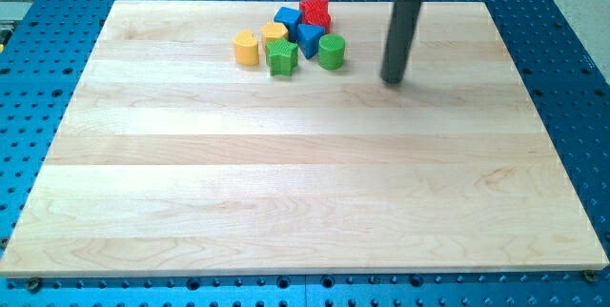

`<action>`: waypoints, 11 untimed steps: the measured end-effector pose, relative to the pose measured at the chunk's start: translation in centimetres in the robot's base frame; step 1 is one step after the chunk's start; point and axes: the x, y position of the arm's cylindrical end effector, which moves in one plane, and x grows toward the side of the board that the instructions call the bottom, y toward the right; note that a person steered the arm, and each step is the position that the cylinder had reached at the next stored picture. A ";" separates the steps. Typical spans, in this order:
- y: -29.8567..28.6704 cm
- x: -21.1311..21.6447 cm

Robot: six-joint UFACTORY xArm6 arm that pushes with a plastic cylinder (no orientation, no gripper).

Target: Move the red star into the blue cube

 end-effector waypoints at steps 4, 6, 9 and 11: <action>3.9 -7.6; 3.5 -7.6; 1.0 -14.9; -18.7 -15.3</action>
